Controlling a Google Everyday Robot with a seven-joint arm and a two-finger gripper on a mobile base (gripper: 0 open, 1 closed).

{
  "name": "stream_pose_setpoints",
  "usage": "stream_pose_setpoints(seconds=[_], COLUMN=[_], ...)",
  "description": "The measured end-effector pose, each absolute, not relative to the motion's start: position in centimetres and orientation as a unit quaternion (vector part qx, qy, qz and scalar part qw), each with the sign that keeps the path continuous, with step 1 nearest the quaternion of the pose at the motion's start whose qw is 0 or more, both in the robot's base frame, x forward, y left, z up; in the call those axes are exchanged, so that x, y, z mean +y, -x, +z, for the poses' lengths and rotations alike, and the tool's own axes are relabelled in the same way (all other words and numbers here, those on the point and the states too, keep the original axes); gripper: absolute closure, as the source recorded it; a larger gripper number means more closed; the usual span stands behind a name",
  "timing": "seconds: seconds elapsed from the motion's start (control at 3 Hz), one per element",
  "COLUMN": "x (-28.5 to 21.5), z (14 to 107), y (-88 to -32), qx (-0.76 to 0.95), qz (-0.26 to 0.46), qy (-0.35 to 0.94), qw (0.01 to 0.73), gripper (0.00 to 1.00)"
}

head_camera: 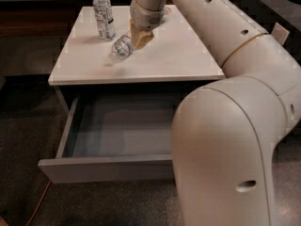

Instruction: Place water bottle into top drawer

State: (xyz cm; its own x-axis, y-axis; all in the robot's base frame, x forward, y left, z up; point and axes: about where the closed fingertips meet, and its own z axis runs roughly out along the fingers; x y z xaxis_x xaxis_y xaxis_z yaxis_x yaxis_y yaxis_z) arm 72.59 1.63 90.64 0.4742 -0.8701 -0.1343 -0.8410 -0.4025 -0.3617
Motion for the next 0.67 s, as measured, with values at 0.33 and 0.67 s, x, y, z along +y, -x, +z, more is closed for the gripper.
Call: stream_pose_setpoints(seconds=[0.33,0.67], x=[3.63,4.56], z=[91.15,91.16], y=[-73.76,-74.25], qx=[0.486,0.472], qz=[-0.057,-0.069], qy=[0.849,0.856], qw=[0.197,0.197], gripper=[0.04,0.00])
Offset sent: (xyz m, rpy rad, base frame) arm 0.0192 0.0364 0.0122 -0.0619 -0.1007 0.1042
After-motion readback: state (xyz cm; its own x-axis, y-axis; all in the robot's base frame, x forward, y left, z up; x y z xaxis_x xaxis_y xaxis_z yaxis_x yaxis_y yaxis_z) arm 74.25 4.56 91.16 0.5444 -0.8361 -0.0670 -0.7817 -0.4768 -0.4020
